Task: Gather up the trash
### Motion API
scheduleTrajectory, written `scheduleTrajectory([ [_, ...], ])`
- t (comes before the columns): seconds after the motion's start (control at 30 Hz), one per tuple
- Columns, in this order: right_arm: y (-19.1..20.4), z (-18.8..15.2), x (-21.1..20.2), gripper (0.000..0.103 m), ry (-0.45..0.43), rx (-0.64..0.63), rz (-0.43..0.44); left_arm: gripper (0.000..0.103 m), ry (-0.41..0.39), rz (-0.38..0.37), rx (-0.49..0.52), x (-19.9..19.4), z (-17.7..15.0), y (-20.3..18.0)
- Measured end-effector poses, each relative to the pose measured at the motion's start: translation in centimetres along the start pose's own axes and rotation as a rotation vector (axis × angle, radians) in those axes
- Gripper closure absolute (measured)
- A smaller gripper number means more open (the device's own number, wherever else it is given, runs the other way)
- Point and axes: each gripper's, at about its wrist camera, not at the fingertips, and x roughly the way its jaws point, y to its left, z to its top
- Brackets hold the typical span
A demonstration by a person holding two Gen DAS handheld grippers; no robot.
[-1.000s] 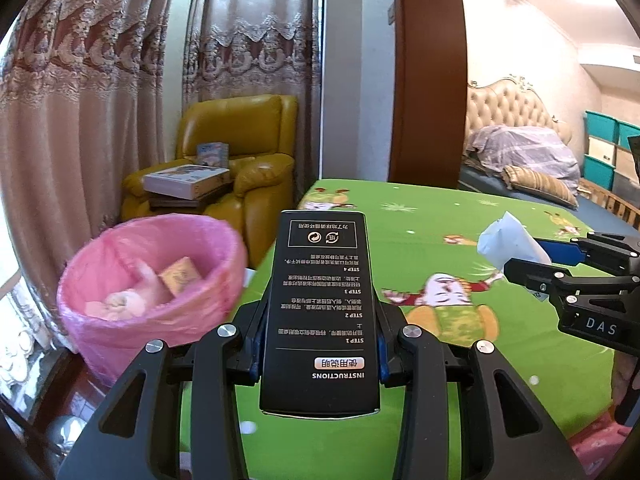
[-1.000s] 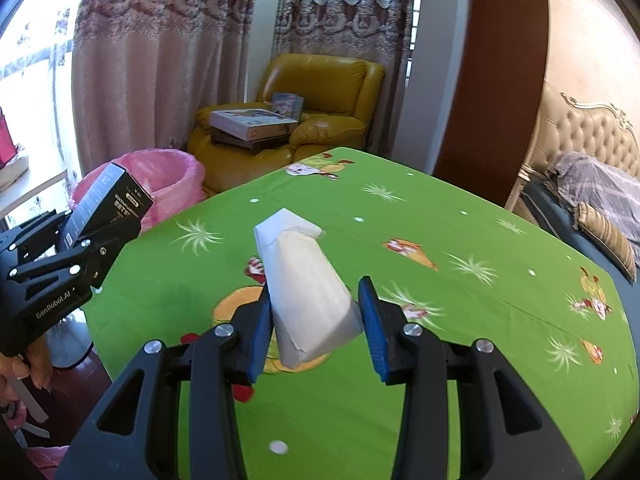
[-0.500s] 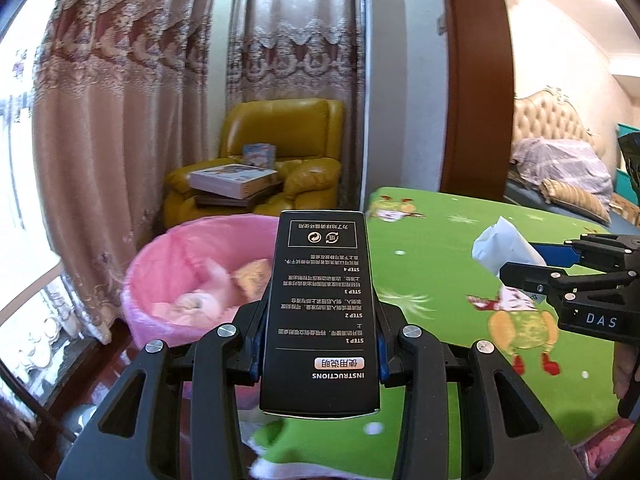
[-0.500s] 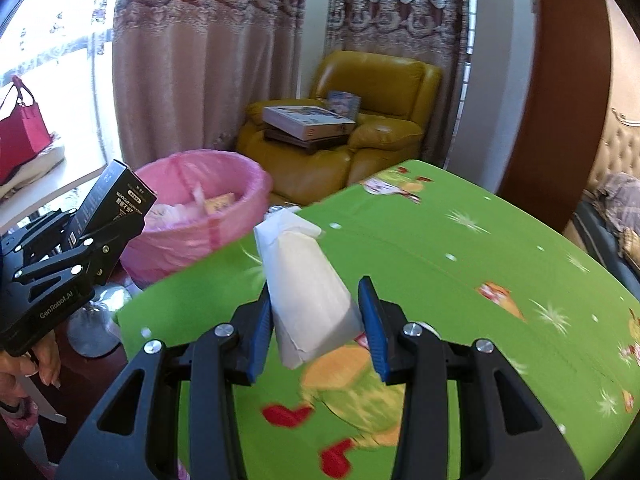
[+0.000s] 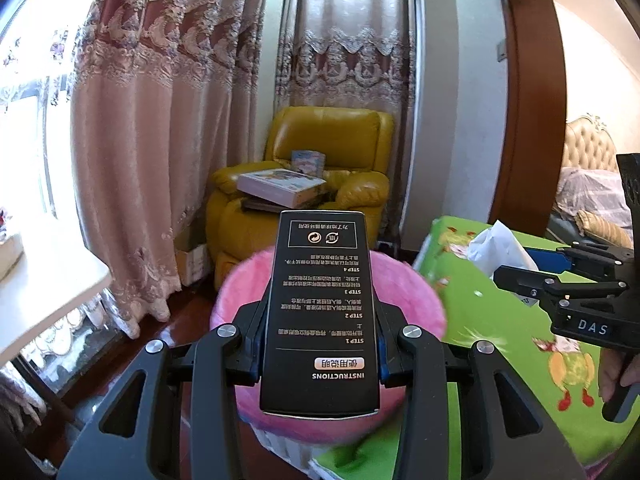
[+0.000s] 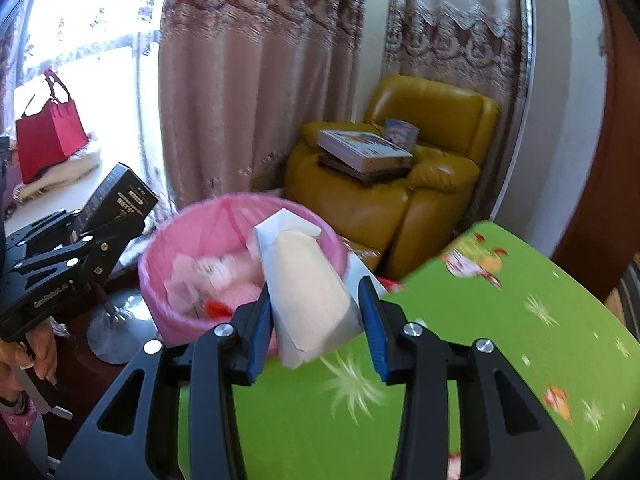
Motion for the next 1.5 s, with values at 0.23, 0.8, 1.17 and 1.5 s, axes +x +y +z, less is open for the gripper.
scheduleTrajectory([
  [0.23,0.9,3.0,2.9,0.063,-0.007,-0.026,0.026,0.066,0.014,-0.007,0.003,2.3,2.2,1.3],
  [0.8,1.4,4.9,8.2,0.062,0.032,-0.019,0.058,0.066,0.093,-0.018,-0.07,8.2,2.7,3.0],
  [1.17,-0.1,7.1,7.6,0.038,-0.018,0.027,0.077,0.032,0.076,-0.005,-0.064,7.7,3.5,4.0],
  [1.5,-1.4,7.9,-1.2,0.025,-0.14,0.055,0.068,0.014,-0.102,0.117,0.055,-0.8,5.5,3.0],
])
